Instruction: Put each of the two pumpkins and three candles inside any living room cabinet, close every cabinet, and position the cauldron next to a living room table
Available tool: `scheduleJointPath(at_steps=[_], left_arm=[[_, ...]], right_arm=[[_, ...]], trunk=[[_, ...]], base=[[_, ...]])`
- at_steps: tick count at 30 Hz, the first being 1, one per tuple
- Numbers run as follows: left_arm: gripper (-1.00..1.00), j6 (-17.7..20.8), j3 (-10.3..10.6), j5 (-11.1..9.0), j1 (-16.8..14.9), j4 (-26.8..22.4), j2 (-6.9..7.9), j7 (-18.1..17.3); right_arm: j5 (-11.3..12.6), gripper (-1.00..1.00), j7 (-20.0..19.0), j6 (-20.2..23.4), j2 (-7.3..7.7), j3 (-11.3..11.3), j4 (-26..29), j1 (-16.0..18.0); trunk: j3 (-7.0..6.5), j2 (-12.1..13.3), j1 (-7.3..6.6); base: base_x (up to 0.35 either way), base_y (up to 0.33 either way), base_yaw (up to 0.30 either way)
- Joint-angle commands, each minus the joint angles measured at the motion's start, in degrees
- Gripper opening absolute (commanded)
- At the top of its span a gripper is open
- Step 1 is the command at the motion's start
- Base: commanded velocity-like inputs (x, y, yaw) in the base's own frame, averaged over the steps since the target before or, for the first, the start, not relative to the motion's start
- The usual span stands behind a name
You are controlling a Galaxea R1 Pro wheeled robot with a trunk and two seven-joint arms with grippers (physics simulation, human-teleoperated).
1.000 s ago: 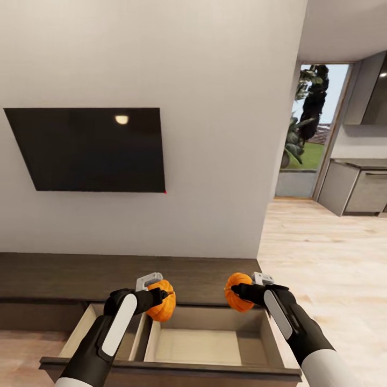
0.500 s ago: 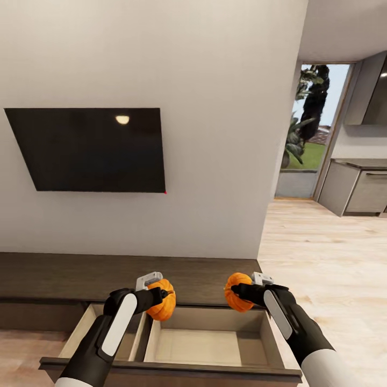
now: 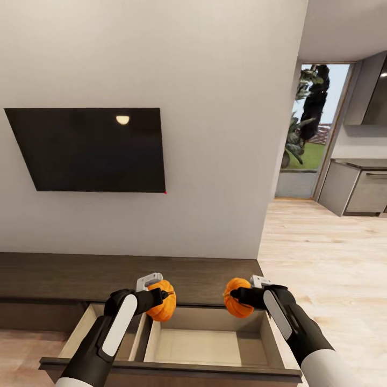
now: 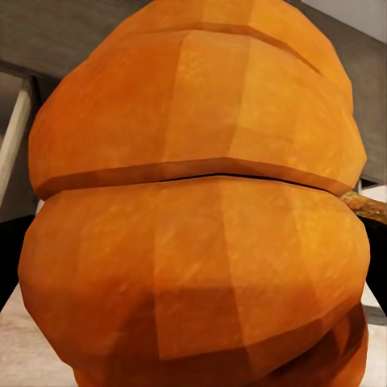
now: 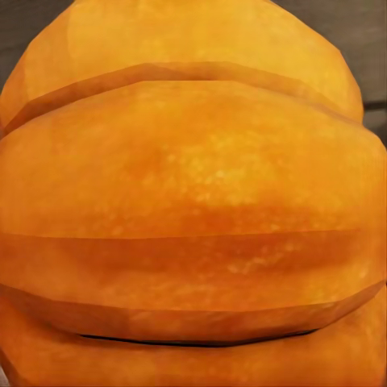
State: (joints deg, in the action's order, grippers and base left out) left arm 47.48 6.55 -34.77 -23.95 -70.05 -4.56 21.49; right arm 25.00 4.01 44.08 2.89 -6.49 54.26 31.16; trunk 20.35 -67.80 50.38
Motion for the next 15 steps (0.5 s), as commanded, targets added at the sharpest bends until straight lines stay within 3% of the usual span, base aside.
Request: scheduleJointPath(at_steps=[1,9,15], left_arm=[[-1.0,0.04,0.04,-0.62,-0.04,-0.04,0.0,0.53],[-1.0,-0.36,-0.02,-0.49,-0.04,1.23,0.02,-0.63],[-1.0,-0.44,-0.25,-0.39,-0.08,4.72,0.2,-6.12]], right_arm=[[0.49,-1.0,0.41,0.31,0.06,-0.19,0.07,0.04],[0.49,-1.0,0.39,0.57,0.01,-0.25,-0.19,0.04],[0.49,-1.0,0.39,0.63,0.01,-0.27,-0.28,0.04]], trunk=[[0.07,-0.05,0.0],[0.07,-0.05,0.0],[1.15,-2.45,1.32]], base=[[0.0,0.0,0.0],[0.0,0.0,0.0],[0.0,0.0,0.0]])
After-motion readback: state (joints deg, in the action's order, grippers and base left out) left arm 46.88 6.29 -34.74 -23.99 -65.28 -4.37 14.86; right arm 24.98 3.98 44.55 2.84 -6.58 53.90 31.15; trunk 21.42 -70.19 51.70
